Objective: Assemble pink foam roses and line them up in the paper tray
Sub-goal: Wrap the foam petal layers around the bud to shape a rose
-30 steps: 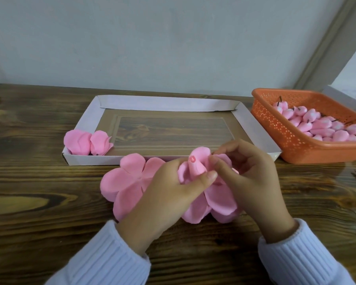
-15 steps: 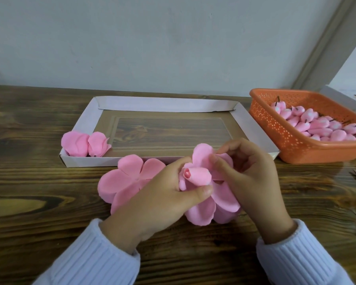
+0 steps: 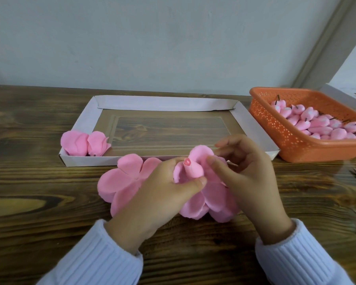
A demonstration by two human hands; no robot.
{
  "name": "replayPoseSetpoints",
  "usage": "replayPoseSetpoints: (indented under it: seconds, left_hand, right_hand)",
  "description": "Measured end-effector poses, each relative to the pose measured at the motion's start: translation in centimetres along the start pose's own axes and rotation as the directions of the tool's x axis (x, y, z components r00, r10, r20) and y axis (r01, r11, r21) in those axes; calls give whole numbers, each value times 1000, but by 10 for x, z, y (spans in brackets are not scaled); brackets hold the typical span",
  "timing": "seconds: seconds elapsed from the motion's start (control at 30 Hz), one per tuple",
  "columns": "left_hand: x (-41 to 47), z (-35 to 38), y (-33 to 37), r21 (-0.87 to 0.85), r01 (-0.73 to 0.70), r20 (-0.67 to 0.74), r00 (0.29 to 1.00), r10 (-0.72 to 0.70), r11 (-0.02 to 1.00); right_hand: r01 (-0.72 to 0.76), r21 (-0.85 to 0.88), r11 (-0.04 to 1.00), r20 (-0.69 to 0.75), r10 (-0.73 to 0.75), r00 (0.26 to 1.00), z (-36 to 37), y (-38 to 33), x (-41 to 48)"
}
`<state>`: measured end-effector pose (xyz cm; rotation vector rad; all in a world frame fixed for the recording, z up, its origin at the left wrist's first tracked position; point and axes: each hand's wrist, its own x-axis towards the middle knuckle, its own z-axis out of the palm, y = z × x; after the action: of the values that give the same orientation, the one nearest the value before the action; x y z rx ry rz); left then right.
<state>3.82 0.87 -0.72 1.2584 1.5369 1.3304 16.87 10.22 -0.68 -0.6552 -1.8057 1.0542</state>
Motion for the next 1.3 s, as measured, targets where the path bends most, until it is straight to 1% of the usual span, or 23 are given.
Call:
replayPoseSetpoints:
  seconds: [0.27, 0.37, 0.4, 0.47, 0.6, 0.7, 0.83, 0.93, 1.0, 1.07, 1.1, 1.13, 1.17, 1.23, 1.3]
  left_hand:
    - [1, 1, -2, 22, 13, -75, 997, -11, 1000]
    - [4, 4, -2, 44, 15, -149, 989, -8, 999]
    - [4, 4, -2, 74, 24, -185, 983, -10, 997]
    - [4, 4, -2, 130, 4, -242, 970, 28, 992]
    - [4, 1, -3, 127, -53, -210, 974, 79, 990]
    - [3, 2, -3, 105, -79, -162, 982, 95, 991]
    - [2, 5, -2, 134, -115, -141, 981, 134, 984]
    - [3, 6, -1, 132, -114, -142, 981, 133, 985]
    - [2, 4, 0, 108, -95, -114, 988, 107, 990]
    - [1, 1, 2, 63, -66, -54, 996, 69, 996]
    - [1, 0, 2, 8, -49, -8, 999, 49, 999]
    - [1, -1, 3, -88, -29, 45, 998, 33, 996]
    - [0, -1, 3, -210, 8, 95, 995, 12, 978]
    - [-2, -3, 4, -413, 108, 169, 985, -41, 904]
    - [-1, -5, 5, -497, 159, 179, 981, -78, 853]
  right_hand:
    - [13, 95, 995, 9, -14, 1000, 2, -2, -2]
    - [41, 121, 992, 52, -48, 998, 3, -4, -3]
    - [54, 122, 991, 74, -64, 995, 3, -4, -3]
    - [90, 119, 989, 117, -104, 988, 4, -5, -4]
    - [147, 83, 986, 143, -157, 977, 6, -9, -5]
    - [189, 4, 982, 132, -188, 973, 8, -11, -6]
    - [164, -70, 984, 73, -159, 985, 11, -9, -7]
    - [142, -67, 988, 62, -137, 989, 13, -9, -8]
    - [136, -53, 989, 70, -132, 989, 13, -10, -9]
    - [133, -31, 991, 69, -131, 989, 12, -10, -9]
    - [128, -15, 992, 64, -127, 990, 12, -10, -8]
    - [121, 3, 993, 55, -121, 991, 11, -9, -8]
    - [115, 26, 993, 46, -116, 992, 10, -9, -7]
    - [107, 89, 990, 40, -110, 993, 8, -7, -7]
    - [106, 150, 983, 48, -114, 992, 7, -7, -6]
